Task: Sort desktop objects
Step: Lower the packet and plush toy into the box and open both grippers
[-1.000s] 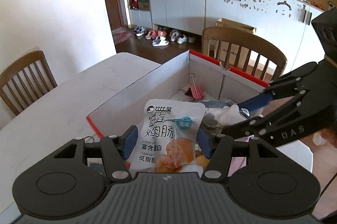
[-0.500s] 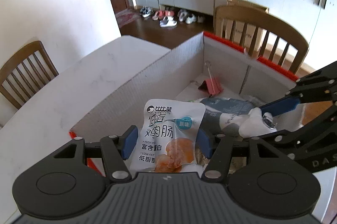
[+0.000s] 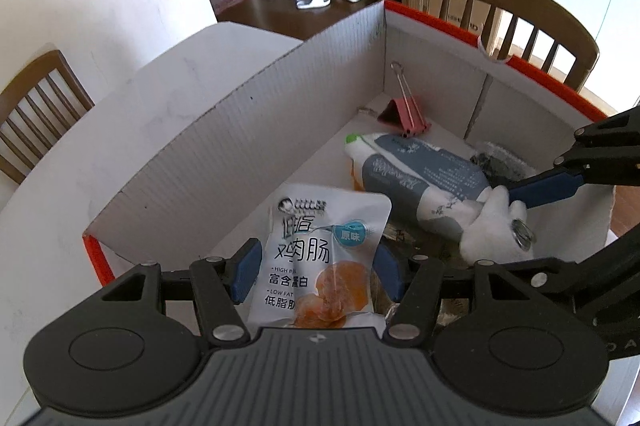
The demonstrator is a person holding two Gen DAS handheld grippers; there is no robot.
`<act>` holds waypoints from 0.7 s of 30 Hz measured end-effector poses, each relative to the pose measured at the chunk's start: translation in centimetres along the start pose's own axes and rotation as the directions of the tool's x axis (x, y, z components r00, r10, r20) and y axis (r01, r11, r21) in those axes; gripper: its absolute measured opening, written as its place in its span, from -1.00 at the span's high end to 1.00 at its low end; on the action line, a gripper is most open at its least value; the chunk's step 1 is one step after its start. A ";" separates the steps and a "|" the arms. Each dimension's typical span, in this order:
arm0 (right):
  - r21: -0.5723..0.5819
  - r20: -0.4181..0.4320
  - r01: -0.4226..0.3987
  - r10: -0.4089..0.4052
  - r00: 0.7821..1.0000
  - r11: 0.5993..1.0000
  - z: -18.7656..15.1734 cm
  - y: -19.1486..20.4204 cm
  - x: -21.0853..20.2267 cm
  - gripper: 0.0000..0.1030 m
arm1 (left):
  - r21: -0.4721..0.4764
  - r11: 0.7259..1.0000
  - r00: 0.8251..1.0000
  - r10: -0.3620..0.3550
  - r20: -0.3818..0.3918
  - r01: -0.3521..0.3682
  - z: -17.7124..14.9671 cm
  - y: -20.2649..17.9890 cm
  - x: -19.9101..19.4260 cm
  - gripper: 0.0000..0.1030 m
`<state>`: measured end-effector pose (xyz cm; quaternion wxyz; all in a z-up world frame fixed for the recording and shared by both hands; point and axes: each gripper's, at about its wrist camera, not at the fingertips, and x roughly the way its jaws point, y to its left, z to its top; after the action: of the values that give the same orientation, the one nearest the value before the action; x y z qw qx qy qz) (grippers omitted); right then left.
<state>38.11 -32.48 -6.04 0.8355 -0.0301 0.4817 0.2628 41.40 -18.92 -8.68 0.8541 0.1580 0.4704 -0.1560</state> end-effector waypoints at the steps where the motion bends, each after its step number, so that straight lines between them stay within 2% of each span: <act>1: -0.002 -0.004 0.002 -0.002 1.000 1.000 0.0 0.0 0.1 -0.10 | 0.000 1.000 1.000 -0.006 -0.013 0.006 0.0 0.0 0.2 -0.17; 4: -0.008 -0.011 0.002 -0.002 1.000 1.000 -0.1 -0.2 0.2 -0.15 | 0.004 1.000 1.000 -0.005 -0.025 0.005 0.0 0.0 0.5 -0.17; 6: -0.012 -0.008 -0.004 0.004 1.000 1.000 -0.2 -0.1 0.2 -0.30 | 0.008 1.000 1.000 -0.006 -0.030 0.007 0.0 -0.1 0.5 -0.18; 11: -0.036 0.002 -0.014 0.014 1.000 0.999 -0.3 0.2 -0.1 -0.39 | 0.001 1.000 0.999 -0.024 -0.032 0.024 0.0 0.0 0.3 -0.18; 21: -0.040 0.029 -0.031 0.032 0.999 0.999 -0.3 0.2 -1.3 -0.45 | -0.045 0.998 0.999 -0.037 0.013 0.038 -0.5 0.4 -1.3 -0.34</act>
<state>37.24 -32.89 -5.12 0.8374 -0.0352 0.4644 0.2860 40.49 -18.24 -7.76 0.8573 0.1287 0.4713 -0.1623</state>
